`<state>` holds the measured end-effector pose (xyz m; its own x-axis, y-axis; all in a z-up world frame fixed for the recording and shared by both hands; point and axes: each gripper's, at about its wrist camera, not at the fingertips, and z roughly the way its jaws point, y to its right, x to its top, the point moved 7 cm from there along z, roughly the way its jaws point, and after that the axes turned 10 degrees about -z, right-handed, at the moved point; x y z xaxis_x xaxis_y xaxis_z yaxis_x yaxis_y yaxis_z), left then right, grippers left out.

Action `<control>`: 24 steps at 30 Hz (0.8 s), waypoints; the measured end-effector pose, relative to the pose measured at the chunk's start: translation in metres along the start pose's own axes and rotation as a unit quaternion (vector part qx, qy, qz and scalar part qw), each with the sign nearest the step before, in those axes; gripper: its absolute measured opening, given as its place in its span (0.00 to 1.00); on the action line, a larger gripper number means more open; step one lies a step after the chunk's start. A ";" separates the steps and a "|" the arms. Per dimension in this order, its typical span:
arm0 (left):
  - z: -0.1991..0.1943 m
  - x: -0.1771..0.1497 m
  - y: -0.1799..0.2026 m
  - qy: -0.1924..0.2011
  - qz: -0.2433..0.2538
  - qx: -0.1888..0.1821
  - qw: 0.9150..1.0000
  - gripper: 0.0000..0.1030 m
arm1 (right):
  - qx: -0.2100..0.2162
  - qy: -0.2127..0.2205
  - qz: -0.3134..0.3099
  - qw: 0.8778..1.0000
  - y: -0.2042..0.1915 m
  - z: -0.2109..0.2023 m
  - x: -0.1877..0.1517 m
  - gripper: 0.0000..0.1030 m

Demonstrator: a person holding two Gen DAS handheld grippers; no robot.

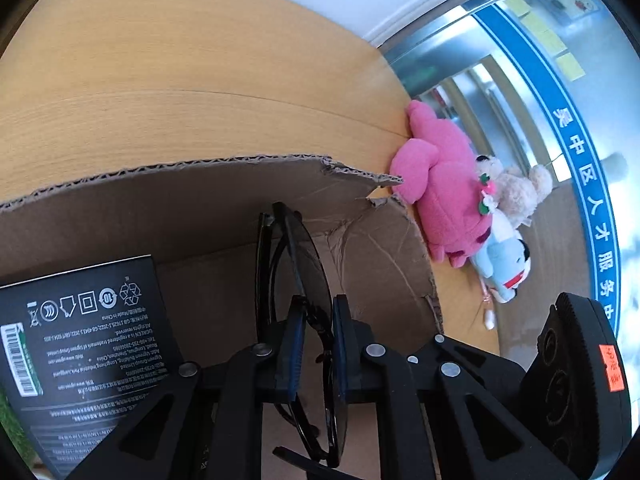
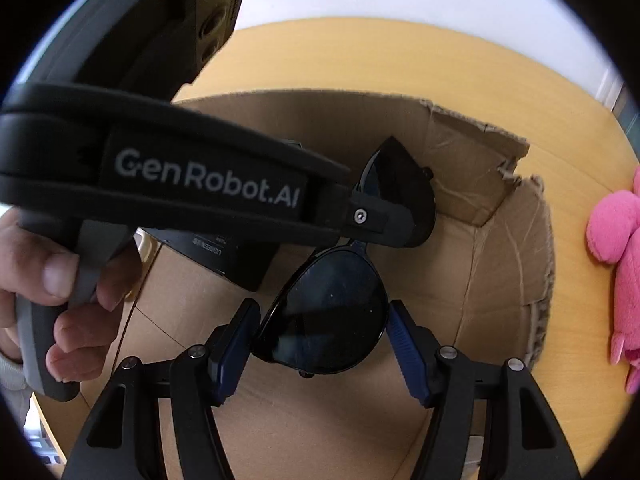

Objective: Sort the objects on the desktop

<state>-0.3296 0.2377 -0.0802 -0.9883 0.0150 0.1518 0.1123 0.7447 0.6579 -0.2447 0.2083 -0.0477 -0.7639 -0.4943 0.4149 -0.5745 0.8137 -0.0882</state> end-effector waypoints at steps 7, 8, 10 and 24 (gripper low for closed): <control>-0.040 -0.014 0.001 0.036 0.020 0.030 0.999 0.35 | 0.003 0.000 0.022 1.000 -0.003 -0.005 -0.013 0.63; -0.052 -0.018 0.001 0.048 0.028 0.035 0.998 0.35 | 0.006 0.010 0.026 1.000 -0.006 -0.013 -0.014 0.63; -0.083 -0.028 0.004 0.081 0.045 0.040 0.995 0.39 | 0.003 0.028 0.034 0.999 -0.012 -0.030 -0.017 0.66; -0.277 -0.206 -0.038 0.349 0.121 0.197 0.908 0.93 | -0.078 0.185 0.010 0.980 -0.108 -0.105 -0.105 0.77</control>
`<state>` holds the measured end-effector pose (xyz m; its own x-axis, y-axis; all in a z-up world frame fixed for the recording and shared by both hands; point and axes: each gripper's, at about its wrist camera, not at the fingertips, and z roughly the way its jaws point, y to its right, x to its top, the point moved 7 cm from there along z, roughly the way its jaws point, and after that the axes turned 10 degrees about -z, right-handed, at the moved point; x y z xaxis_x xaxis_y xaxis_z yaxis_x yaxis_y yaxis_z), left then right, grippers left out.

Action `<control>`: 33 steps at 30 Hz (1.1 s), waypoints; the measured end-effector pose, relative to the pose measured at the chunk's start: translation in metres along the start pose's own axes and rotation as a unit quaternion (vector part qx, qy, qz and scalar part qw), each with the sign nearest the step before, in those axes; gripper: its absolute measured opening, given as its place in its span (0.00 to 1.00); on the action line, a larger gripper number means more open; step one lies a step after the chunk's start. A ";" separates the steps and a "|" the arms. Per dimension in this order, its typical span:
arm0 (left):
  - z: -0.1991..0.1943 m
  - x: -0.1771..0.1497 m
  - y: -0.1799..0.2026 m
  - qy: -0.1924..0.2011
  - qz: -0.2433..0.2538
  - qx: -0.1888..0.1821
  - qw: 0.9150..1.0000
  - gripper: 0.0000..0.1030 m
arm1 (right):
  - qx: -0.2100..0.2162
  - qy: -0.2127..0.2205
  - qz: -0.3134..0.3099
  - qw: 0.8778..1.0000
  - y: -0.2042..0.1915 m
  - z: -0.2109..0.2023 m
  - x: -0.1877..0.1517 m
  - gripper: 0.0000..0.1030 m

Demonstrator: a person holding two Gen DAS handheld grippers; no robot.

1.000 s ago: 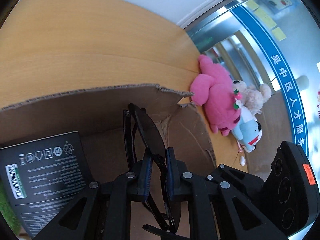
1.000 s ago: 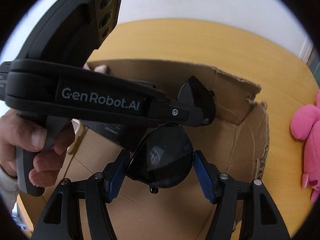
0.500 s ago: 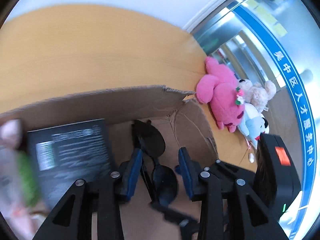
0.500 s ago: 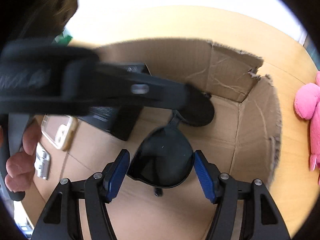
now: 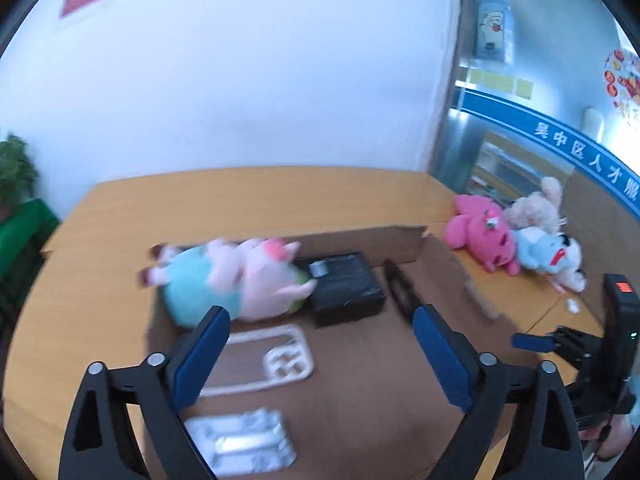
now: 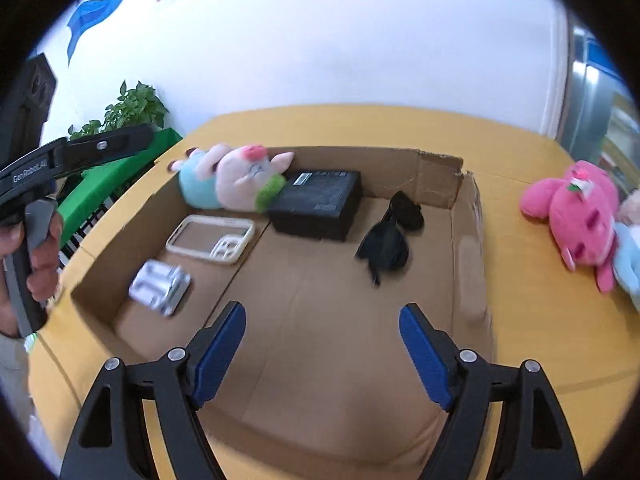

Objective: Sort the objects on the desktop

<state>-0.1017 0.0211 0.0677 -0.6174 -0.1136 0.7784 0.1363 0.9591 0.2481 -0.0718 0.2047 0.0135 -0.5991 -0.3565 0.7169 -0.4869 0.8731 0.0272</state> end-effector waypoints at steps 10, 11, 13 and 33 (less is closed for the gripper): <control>-0.014 -0.103 -0.067 0.000 -0.020 0.099 0.995 0.93 | -0.040 0.026 0.023 0.999 -0.033 0.013 -0.048 0.80; -0.010 -0.107 -0.072 -0.003 -0.025 0.102 0.994 0.93 | -0.045 0.031 0.026 0.998 -0.034 0.013 -0.048 0.81; -0.010 -0.113 -0.079 -0.001 -0.032 0.103 0.994 0.93 | -0.053 0.041 0.024 0.997 -0.036 0.012 -0.049 0.83; -0.006 -0.118 -0.073 0.080 0.010 0.127 0.989 1.00 | -0.095 0.121 0.014 0.988 -0.036 0.013 -0.044 0.89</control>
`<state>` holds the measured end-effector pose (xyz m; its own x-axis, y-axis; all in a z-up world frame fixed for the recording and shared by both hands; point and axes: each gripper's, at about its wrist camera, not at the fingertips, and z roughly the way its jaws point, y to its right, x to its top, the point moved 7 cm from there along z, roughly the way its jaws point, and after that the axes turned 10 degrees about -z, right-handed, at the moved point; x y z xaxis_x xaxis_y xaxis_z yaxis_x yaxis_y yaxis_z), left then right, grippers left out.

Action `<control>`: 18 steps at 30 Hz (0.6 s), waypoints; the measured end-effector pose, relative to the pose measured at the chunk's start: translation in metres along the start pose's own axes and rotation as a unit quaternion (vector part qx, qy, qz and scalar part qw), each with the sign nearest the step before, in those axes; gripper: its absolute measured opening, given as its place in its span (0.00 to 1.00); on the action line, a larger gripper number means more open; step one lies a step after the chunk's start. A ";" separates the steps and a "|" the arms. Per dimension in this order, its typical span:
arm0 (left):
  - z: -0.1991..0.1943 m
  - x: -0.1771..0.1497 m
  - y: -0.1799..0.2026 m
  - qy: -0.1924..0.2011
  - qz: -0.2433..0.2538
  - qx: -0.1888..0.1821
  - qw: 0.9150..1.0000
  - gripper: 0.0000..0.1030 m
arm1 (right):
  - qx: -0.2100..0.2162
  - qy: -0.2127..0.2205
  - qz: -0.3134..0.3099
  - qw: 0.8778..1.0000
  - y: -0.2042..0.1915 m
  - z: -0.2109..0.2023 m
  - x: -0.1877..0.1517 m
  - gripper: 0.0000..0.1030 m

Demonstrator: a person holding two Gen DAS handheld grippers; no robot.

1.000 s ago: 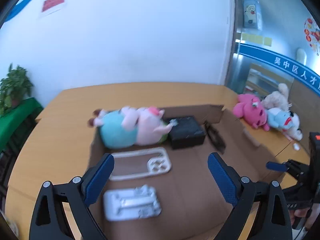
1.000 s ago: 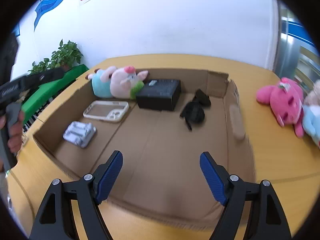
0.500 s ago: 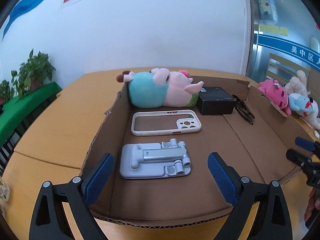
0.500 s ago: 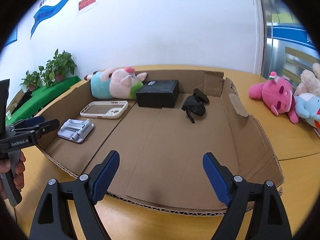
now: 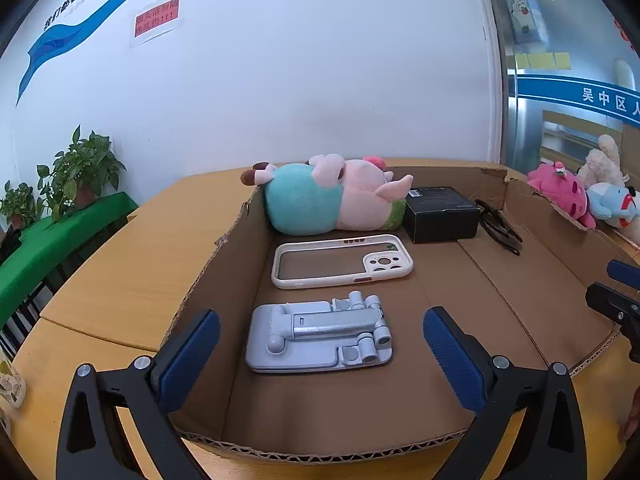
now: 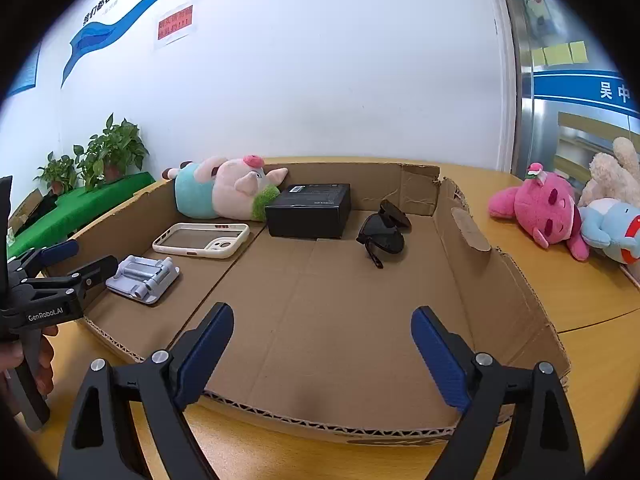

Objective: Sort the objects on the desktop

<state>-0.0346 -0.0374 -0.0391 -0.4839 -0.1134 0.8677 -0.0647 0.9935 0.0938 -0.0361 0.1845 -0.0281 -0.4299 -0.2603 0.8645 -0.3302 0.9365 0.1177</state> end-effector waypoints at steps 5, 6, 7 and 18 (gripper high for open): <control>0.002 -0.002 0.001 -0.004 0.001 0.006 1.000 1.00 | -0.015 -0.008 0.006 1.000 0.001 0.003 -0.002 1.00; 0.002 -0.002 0.002 -0.004 0.001 0.006 1.000 1.00 | -0.017 -0.007 0.005 1.000 0.002 0.003 -0.001 1.00; 0.002 -0.002 0.001 -0.004 0.001 0.006 1.000 1.00 | -0.017 -0.007 0.006 1.000 0.002 0.002 -0.002 1.00; 0.001 -0.002 0.004 -0.001 0.001 0.006 1.000 1.00 | -0.015 -0.006 0.005 1.000 0.003 0.001 -0.001 1.00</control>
